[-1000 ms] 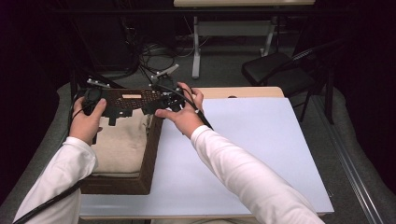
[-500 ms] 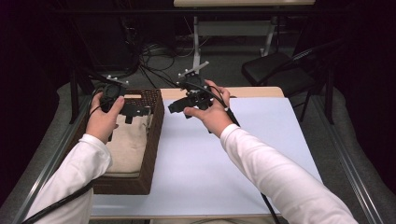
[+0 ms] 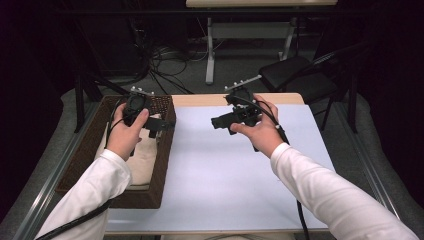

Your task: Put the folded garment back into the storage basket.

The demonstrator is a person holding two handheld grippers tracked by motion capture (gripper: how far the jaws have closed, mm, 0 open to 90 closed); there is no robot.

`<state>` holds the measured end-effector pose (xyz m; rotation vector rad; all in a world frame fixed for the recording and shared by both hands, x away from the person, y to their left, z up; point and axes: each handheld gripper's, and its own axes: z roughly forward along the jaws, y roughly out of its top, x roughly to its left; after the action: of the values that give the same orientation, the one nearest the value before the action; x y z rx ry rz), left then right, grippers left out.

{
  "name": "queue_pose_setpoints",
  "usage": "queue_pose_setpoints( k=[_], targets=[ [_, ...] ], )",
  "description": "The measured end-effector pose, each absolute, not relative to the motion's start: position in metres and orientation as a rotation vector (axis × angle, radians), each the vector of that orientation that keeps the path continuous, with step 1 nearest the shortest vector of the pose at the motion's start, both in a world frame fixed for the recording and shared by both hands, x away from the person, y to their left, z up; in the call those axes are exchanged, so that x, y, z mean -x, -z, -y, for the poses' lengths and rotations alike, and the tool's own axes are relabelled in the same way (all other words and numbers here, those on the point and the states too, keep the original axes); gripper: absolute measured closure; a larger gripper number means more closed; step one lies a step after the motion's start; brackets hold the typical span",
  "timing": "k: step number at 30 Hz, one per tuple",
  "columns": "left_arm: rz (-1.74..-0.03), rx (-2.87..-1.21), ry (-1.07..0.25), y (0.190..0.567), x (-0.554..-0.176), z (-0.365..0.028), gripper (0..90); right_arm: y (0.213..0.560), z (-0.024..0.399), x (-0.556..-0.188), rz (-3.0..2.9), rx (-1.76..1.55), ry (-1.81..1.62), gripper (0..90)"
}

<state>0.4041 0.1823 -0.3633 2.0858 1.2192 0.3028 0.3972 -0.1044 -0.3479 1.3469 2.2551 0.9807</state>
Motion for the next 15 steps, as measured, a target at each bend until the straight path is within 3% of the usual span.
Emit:
queue_pose_setpoints(
  k=[15],
  targets=[
    [-1.129, -2.132, -0.285, 0.372, -0.386, -0.163, 0.4, 0.363, 0.180, -0.372, -2.176, -1.378, -0.967, 0.0]
  ],
)
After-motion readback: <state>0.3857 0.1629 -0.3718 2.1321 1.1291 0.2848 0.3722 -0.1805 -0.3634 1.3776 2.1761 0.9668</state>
